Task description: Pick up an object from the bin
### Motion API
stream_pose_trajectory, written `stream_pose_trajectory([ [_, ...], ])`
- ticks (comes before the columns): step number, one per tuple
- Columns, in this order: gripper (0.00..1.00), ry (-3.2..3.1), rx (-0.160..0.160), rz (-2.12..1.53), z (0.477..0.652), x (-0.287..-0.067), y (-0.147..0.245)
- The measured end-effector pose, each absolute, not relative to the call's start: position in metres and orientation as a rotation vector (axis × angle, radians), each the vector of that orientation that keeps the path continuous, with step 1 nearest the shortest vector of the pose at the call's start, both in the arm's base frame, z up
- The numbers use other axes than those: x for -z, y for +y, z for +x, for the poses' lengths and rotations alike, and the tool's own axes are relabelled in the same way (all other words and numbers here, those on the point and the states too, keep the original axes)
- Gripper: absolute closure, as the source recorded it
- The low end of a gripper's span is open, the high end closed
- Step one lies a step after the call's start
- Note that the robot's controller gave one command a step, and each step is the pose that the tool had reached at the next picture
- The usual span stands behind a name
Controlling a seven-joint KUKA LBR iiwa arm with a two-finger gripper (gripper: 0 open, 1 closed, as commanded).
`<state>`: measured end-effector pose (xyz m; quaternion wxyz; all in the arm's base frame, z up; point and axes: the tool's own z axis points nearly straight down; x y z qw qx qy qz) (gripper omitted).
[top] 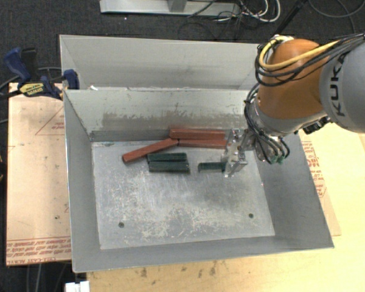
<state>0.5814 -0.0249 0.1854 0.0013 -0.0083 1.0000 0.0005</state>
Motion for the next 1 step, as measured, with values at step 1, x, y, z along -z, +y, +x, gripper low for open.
stream_pose_trajectory([
  [1,1.0,3.139,-0.001,-0.026,0.5814,-0.1854,-0.025],
])
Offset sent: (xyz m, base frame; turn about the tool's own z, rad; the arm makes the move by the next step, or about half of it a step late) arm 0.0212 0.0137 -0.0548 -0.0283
